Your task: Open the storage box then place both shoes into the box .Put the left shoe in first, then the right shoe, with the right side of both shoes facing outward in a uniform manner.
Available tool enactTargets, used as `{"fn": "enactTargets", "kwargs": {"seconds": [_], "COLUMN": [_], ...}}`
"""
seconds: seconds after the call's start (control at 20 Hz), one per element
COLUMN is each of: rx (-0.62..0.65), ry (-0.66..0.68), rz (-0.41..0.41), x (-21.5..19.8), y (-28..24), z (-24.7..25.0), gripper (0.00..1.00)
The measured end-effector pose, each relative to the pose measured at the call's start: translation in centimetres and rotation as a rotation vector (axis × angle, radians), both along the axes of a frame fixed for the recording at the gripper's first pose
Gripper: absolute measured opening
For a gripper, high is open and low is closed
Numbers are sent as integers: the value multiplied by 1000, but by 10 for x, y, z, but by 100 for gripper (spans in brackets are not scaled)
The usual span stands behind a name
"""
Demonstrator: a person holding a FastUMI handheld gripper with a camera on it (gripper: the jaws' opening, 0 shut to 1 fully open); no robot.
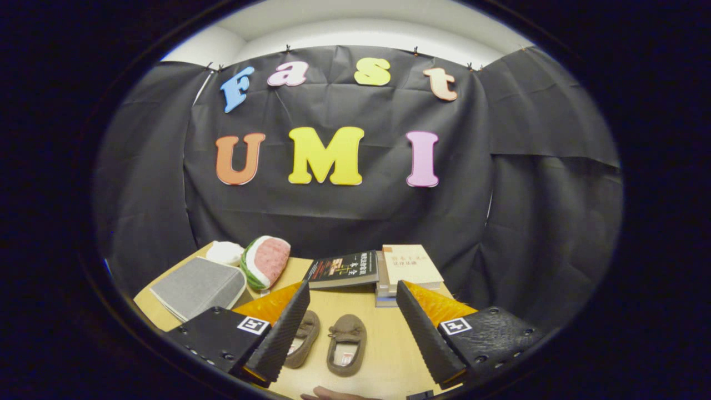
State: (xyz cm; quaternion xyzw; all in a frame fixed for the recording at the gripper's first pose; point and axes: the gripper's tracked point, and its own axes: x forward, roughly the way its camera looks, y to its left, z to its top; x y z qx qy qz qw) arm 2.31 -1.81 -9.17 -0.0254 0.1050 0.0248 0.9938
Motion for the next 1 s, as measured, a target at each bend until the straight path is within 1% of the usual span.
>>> {"fn": "enactTargets", "kwargs": {"seconds": [0.15,0.45,0.6,0.85,0.95,1.0], "rx": [0,35,73,155,209,249], "ry": [36,152,266,470,572,629], "rz": [37,168,287,509,568,580], "x": [5,17,14,-13,-22,-26], "y": [14,72,119,192,218,228], "z": [-18,-57,-85,-136,-160,-172], "gripper": [96,96,95,96,96,95]}}
